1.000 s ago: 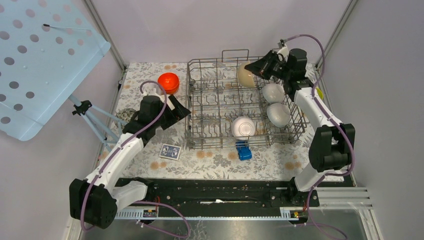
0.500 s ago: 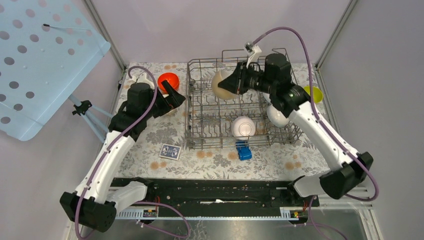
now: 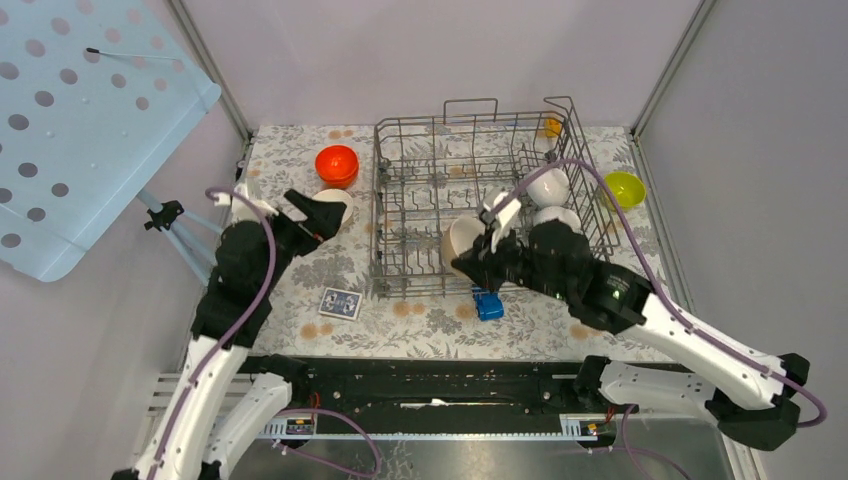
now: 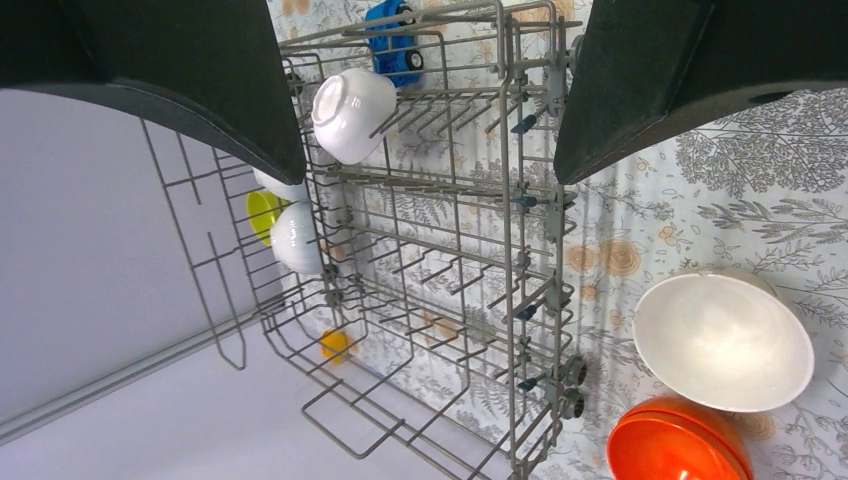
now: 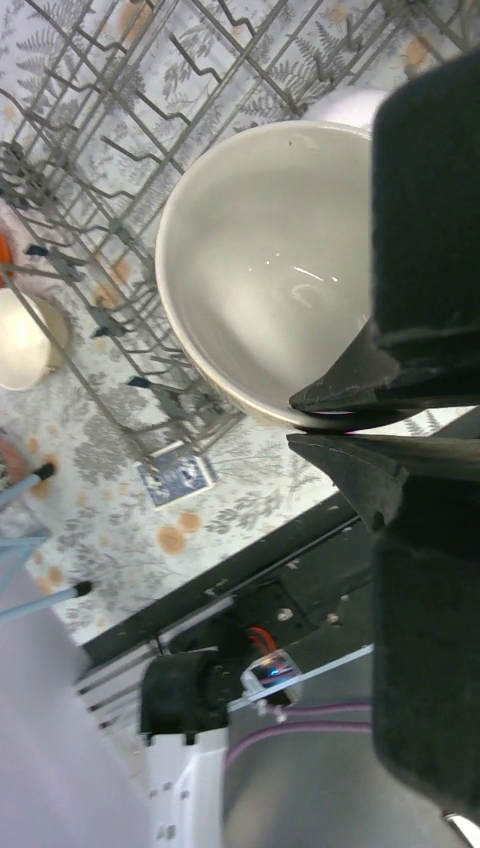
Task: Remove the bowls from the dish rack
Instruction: Place the bowl with the bowl.
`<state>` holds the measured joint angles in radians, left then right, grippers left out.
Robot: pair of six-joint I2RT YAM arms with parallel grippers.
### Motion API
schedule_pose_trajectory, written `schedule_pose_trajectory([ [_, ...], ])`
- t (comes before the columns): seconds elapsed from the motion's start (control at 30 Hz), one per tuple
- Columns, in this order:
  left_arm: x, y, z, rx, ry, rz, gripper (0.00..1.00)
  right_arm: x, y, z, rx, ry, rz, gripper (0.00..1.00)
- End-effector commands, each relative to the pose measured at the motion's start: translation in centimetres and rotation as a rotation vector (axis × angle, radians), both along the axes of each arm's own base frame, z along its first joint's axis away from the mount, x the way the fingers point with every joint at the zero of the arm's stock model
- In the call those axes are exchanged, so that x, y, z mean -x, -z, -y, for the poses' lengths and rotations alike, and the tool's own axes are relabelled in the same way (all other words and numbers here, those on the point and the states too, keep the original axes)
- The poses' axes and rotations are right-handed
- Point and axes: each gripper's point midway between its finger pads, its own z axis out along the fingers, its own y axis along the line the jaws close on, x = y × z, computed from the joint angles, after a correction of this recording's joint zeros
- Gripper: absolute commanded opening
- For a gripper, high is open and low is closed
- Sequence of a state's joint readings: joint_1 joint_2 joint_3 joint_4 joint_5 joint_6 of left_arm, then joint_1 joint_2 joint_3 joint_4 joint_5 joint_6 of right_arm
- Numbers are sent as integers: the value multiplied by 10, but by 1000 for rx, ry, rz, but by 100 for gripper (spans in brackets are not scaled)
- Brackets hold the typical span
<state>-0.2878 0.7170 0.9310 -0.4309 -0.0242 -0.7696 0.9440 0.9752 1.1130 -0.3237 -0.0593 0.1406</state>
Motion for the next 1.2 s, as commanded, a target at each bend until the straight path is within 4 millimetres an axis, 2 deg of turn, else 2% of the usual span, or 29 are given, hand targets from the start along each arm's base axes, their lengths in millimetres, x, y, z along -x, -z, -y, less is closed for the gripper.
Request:
schedule_pose_trajectory([
  [0.0,11,-22,2,95,21,177,99,14,-23,1,-7,52,170,0],
  [0.1,18,-15,15,59,114,133,99,42,-24,-17,50,-7,229,0],
  [0.2,20,-3,26,-8,199,27,99,56,-24,-31,130,-31,311,0],
  [0.3,27,1,37,-70,303,-14,99,72,-10,-43,247,-58,406,0],
  [0.4,34,-2,39,-158,363,19,99,89,9,-49,336,-95,477,0],
  [0.5,44,-1,50,-200,447,45,99,102,29,-49,405,-129,526,0],
  [0.67,49,27,75,-274,529,-36,99,119,65,-40,541,-172,606,0],
  [0.7,56,31,85,-302,553,-37,99,123,72,-39,568,-183,623,0],
  [0.87,71,31,103,-351,588,-44,99,139,90,-31,650,-246,653,0],
  [0.97,85,38,113,-376,643,-81,99,148,100,-29,671,-312,632,0],
  [1.17,113,48,120,-431,707,-127,99,163,115,-27,694,-395,604,0],
])
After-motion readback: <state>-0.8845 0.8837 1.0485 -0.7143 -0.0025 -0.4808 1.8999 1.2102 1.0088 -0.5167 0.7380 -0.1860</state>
